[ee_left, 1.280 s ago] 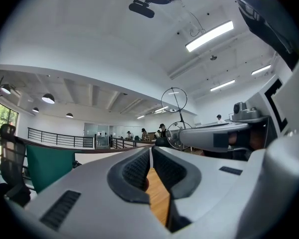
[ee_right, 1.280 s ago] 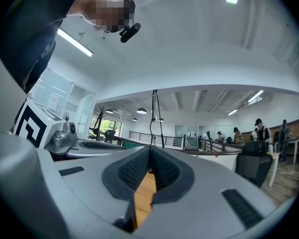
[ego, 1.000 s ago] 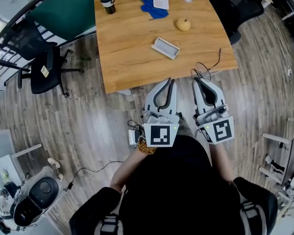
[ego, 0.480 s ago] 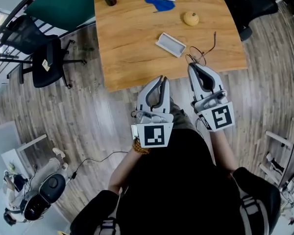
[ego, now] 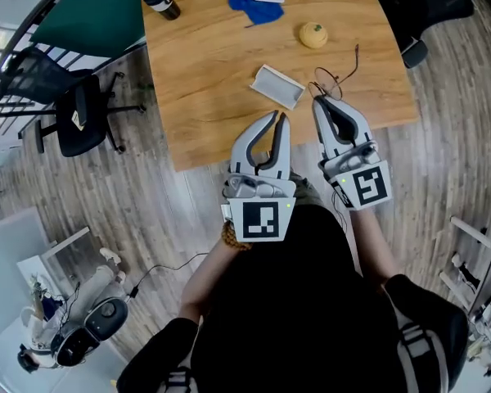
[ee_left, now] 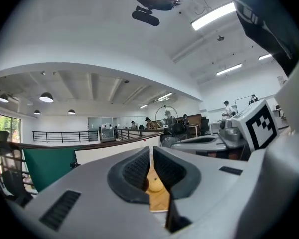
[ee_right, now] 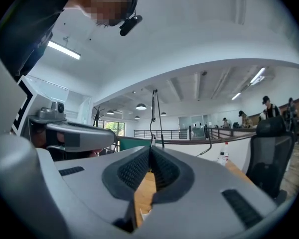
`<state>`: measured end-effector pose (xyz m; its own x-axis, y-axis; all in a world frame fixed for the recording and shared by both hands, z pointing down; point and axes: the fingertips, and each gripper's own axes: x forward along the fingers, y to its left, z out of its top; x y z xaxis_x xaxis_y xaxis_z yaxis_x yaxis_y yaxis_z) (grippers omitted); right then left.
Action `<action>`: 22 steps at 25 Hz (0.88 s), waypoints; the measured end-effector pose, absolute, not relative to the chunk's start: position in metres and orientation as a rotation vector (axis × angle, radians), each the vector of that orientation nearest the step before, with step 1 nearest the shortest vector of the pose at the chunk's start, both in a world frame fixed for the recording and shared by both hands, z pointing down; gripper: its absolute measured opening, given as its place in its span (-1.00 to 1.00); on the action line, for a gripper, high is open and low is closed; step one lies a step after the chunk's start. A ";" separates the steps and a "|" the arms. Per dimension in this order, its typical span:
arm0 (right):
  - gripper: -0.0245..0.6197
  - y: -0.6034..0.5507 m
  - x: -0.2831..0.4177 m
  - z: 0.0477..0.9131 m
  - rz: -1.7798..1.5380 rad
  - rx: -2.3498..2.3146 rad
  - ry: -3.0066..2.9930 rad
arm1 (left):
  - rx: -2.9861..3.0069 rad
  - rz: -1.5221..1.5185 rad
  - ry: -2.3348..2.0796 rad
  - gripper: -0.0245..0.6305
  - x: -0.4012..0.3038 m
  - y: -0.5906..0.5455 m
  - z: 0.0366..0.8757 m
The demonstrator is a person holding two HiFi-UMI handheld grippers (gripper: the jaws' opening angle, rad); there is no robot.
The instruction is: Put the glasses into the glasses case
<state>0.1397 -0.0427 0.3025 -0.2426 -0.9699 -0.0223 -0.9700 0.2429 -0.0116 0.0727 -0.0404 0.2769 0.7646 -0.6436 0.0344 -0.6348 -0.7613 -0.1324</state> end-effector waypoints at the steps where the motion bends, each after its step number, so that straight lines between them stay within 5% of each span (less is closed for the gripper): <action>1: -0.88 -0.049 0.146 0.303 0.011 -1.913 2.445 | -2.844 -0.113 1.024 -0.80 0.083 -0.045 0.277; 22: -0.88 -0.126 0.179 0.415 -0.415 -1.450 2.735 | -2.857 -0.036 1.103 -0.80 0.150 -0.104 0.294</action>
